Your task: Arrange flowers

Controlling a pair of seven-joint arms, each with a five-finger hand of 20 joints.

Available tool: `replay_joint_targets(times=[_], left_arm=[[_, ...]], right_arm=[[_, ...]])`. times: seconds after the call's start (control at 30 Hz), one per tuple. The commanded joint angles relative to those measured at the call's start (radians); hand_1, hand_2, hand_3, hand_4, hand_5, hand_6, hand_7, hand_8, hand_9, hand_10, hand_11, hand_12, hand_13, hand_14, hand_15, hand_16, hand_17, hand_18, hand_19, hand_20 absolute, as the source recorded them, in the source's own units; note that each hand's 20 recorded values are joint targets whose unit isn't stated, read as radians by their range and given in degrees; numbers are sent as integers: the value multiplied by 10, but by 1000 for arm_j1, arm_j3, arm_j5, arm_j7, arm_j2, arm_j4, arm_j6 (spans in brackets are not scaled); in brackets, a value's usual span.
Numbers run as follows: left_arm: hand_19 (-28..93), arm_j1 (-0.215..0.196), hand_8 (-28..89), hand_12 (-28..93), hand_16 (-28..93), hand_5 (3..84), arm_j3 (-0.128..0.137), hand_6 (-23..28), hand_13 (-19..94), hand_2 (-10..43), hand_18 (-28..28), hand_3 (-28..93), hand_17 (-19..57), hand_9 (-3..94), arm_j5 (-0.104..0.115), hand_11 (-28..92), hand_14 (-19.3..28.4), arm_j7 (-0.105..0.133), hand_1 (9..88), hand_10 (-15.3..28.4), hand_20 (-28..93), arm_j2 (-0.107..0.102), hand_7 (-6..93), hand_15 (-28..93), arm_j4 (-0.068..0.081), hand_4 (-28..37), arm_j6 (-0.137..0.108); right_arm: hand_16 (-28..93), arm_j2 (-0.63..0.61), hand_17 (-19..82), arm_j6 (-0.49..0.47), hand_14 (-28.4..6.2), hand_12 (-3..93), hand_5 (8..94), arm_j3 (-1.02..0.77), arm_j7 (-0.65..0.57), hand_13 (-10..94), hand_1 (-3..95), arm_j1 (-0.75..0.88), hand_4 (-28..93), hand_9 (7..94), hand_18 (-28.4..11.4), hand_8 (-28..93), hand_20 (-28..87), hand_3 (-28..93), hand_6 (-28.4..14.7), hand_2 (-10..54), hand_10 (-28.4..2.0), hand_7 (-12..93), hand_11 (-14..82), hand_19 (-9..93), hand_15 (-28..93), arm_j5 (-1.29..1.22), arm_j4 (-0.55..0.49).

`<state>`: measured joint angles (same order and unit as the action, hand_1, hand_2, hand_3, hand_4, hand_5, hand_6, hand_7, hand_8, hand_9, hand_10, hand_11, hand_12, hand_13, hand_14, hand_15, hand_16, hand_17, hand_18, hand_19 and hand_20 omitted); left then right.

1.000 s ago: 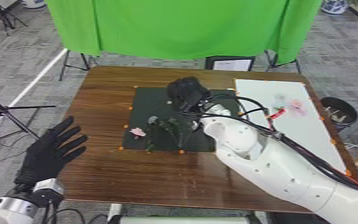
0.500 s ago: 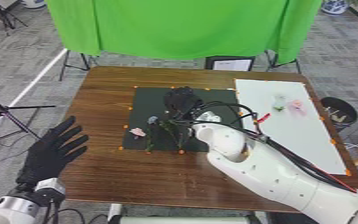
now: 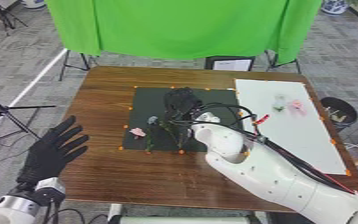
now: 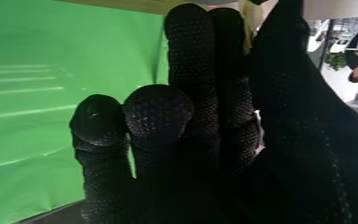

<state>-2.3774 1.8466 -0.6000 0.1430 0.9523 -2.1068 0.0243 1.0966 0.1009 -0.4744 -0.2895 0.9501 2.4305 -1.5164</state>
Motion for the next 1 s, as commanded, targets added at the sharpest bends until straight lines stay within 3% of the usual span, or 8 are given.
replay_joint_targets(times=[0.03,0.33,0.57,0.63,0.7,0.73,0.87,1.0], left_arm=[[375,-1,-102,197,17,238,-4,27,178,-40,236,676,-118,220,-3,127,159,-9,222,109,85,-2,172,227,5,-283,11],[375,-6,-102,198,17,238,1,26,178,-40,235,676,-117,219,-5,129,158,-9,222,108,84,0,172,228,3,-283,9],[375,-3,-101,196,17,238,1,26,178,-39,236,675,-118,221,-4,131,158,-13,222,108,85,4,174,227,4,-283,10],[375,-10,-102,196,17,238,5,26,178,-39,236,675,-118,220,-2,131,158,-10,222,108,85,8,174,227,1,-283,10],[375,-15,-102,196,18,238,4,26,178,-39,236,675,-118,220,0,132,158,-6,222,108,85,7,174,228,1,-283,5],[375,-17,-102,196,17,238,6,26,178,-39,236,673,-118,220,1,132,158,-7,223,108,85,8,174,228,1,-283,6],[375,-17,-102,196,17,239,7,26,179,-39,236,675,-118,221,-1,131,159,-2,221,109,85,6,174,228,1,-283,9],[375,-24,-102,196,17,238,15,26,179,-40,236,675,-118,220,-2,131,159,-1,221,109,85,7,175,228,-1,-283,11]], right_arm=[[326,11,365,-21,-49,290,714,-6,8,740,383,2,-283,844,-199,-1,528,785,28,-95,-65,403,245,926,755,17,-8],[325,1,358,-35,-50,240,708,-32,4,731,350,12,-283,829,-200,4,533,783,29,-95,-70,387,274,924,759,13,-29],[325,-54,351,-37,-55,239,700,-153,-46,718,300,46,-283,811,-202,-25,536,817,30,-95,-73,348,275,921,764,-43,-120],[320,-83,332,-112,-59,244,621,-214,-69,691,276,56,-282,727,-201,-144,544,853,20,-95,-81,352,299,913,775,-69,-145],[318,-120,320,-181,-64,249,538,-266,-91,663,266,65,-282,640,-201,-155,548,865,3,-95,-89,345,305,906,783,-100,-160],[310,-137,304,-205,-72,248,465,-293,-92,624,256,72,-283,554,-202,-151,549,875,-17,-95,-102,341,306,895,791,-114,-160],[264,-215,258,-186,-102,251,318,-373,-122,501,233,112,-283,349,-218,-134,564,892,-53,-95,-141,319,267,858,811,-170,-147],[229,-288,241,-178,-116,259,250,-416,-173,454,219,147,-283,286,-221,-116,575,888,-71,-95,-162,287,215,840,822,-180,-134]])
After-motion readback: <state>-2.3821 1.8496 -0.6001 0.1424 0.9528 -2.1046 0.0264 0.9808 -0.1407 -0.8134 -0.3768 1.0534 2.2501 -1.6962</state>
